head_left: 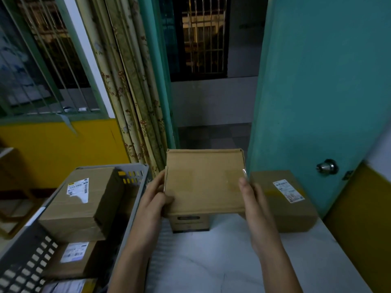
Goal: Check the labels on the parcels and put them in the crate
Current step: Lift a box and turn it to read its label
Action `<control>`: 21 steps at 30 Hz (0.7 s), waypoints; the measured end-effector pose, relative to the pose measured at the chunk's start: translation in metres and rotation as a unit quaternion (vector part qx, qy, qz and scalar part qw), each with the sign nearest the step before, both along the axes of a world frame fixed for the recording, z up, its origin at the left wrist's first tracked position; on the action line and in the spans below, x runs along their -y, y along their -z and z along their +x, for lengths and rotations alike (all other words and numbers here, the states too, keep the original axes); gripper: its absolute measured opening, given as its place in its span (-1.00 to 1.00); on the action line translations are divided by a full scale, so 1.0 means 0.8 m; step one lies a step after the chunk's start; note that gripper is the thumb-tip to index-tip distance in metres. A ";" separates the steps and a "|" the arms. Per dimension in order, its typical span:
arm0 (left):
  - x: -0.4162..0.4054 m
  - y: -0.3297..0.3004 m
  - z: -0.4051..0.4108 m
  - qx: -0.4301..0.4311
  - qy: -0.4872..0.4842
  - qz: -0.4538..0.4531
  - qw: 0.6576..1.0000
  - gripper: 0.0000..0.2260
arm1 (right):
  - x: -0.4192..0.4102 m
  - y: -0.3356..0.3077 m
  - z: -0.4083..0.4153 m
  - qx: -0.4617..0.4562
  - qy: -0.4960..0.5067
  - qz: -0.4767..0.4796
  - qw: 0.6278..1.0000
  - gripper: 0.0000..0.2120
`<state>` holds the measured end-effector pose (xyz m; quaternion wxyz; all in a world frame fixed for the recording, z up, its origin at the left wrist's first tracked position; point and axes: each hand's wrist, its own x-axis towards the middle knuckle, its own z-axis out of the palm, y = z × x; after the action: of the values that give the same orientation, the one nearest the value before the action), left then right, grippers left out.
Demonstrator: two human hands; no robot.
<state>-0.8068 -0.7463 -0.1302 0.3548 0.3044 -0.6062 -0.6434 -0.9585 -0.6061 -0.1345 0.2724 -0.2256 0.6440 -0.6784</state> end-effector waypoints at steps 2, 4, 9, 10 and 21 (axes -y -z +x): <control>-0.006 -0.002 0.001 0.019 -0.013 -0.021 1.000 -0.55 | 0.000 0.004 -0.002 -0.045 -0.011 -0.004 0.999 -0.63; -0.005 0.000 0.001 0.030 -0.039 -0.048 0.998 -0.52 | 0.002 0.012 -0.003 -0.061 -0.022 -0.009 0.998 -0.67; 0.004 0.003 0.012 -0.008 -0.039 -0.035 0.999 -0.48 | 0.003 0.017 -0.009 0.027 -0.076 -0.074 0.994 -0.57; 0.005 0.004 0.013 -0.014 -0.038 -0.022 0.999 -0.48 | 0.004 0.017 -0.011 0.042 -0.067 -0.080 0.994 -0.56; 0.007 0.011 -0.005 -0.020 -0.103 0.059 0.993 -0.56 | 0.013 0.027 -0.011 0.051 -0.033 -0.057 0.996 -0.69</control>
<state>-0.8111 -0.7522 -0.1391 0.4129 0.3730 -0.5255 -0.6437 -0.9675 -0.6163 -0.1560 0.3137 -0.2271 0.5814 -0.7156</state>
